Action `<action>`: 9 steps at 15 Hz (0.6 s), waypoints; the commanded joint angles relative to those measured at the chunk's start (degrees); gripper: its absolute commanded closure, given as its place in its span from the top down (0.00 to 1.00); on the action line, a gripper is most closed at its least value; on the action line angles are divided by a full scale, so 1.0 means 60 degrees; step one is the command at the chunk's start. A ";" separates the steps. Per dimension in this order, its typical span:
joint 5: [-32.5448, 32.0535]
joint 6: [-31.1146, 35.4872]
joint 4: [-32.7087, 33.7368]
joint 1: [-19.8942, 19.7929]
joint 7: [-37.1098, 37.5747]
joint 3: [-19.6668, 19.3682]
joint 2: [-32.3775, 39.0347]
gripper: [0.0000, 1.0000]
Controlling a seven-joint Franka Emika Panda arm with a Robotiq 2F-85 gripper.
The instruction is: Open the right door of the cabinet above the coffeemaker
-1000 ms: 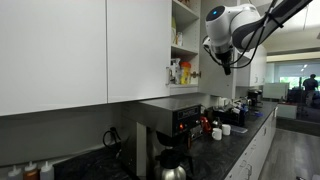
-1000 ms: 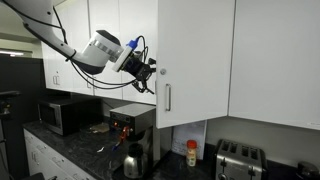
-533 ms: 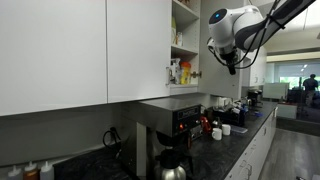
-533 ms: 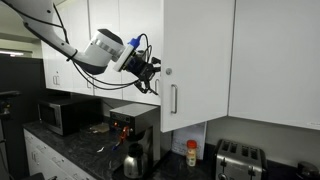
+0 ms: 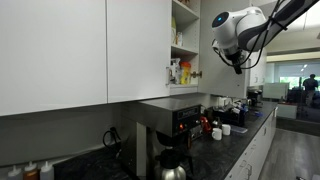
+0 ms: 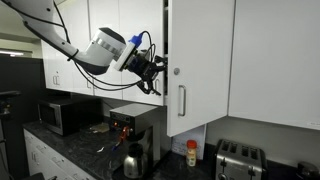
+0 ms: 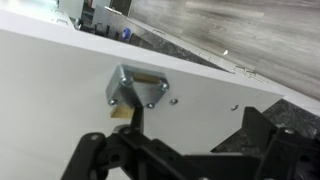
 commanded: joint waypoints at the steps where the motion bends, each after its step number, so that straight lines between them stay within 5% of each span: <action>1: -0.0383 -0.0162 0.0135 -0.0201 0.0339 -0.0082 0.0137 1.00; 6: -0.0424 -0.0230 0.0305 -0.0321 0.0612 -0.0264 0.0223 1.00; 9: 0.0653 -0.0158 0.0496 -0.0113 0.0423 -0.0288 0.0303 1.00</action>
